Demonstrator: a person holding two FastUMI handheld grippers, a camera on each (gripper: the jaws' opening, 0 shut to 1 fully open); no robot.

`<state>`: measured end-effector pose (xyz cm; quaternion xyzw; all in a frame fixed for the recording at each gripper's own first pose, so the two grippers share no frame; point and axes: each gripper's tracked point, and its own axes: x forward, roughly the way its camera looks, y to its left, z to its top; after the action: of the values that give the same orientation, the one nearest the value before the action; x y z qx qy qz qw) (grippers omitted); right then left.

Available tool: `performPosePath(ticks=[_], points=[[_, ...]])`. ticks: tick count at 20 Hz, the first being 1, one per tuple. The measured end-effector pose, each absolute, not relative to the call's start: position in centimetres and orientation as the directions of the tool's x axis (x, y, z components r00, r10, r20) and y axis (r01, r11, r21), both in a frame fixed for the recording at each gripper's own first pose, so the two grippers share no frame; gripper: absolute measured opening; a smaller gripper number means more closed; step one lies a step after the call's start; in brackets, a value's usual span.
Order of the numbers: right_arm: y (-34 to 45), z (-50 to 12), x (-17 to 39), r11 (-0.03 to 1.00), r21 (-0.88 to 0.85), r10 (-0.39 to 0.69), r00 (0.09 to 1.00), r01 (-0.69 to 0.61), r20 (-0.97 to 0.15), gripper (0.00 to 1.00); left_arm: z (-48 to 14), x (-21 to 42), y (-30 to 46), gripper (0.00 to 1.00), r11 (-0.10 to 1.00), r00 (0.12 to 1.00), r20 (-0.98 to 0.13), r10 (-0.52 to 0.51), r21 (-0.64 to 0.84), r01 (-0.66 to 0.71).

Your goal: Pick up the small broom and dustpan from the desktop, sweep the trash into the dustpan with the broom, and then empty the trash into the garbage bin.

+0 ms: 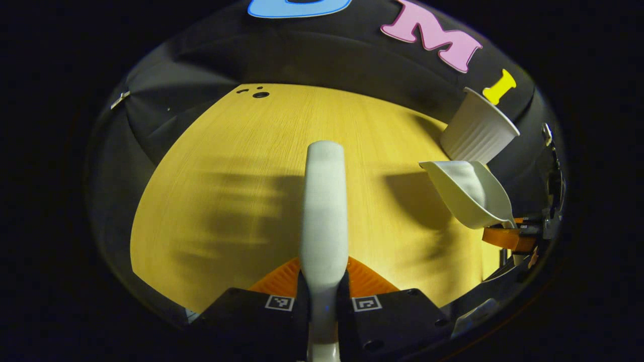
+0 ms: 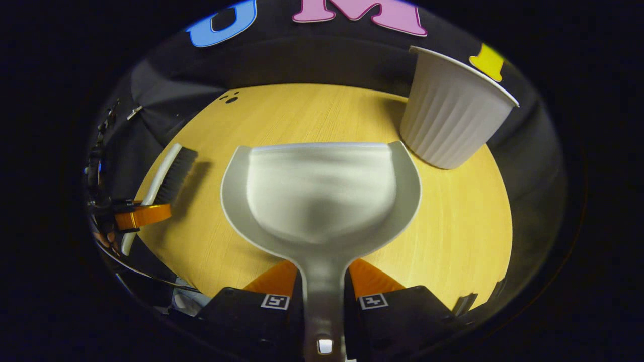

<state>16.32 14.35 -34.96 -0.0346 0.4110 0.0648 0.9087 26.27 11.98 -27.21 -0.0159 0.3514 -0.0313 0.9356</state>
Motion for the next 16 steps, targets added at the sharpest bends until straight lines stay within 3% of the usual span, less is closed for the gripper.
performPosePath(ticks=[5, 8, 15, 16], points=[[14.5, -37.5, 17.7, 0.985, -0.042, 0.072, 0.613, -0.170, -0.787, 0.39, -28.9, 28.9, 12.2, 0.29, 1.000, 0.733, -0.681, 0.004, 0.009, 0.004], [14.2, -38.0, 18.1, 0.989, -0.021, 0.074, 0.602, -0.150, -0.795, 0.32, -29.5, 29.9, 12.0, 0.30, 0.999, 0.714, -0.699, 0.045, 0.035, -0.028], [13.4, -39.1, 18.2, 0.977, -0.023, 0.099, 0.551, -0.210, -0.829, 0.37, -30.1, 30.5, 11.2, 0.32, 0.988, 0.672, -0.731, 0.121, 0.151, -0.014], [13.4, -39.6, 18.1, 0.976, -0.015, 0.105, 0.529, -0.218, -0.842, 0.41, -30.0, 30.6, 11.3, 0.33, 0.987, 0.670, -0.731, 0.131, 0.160, -0.018]])
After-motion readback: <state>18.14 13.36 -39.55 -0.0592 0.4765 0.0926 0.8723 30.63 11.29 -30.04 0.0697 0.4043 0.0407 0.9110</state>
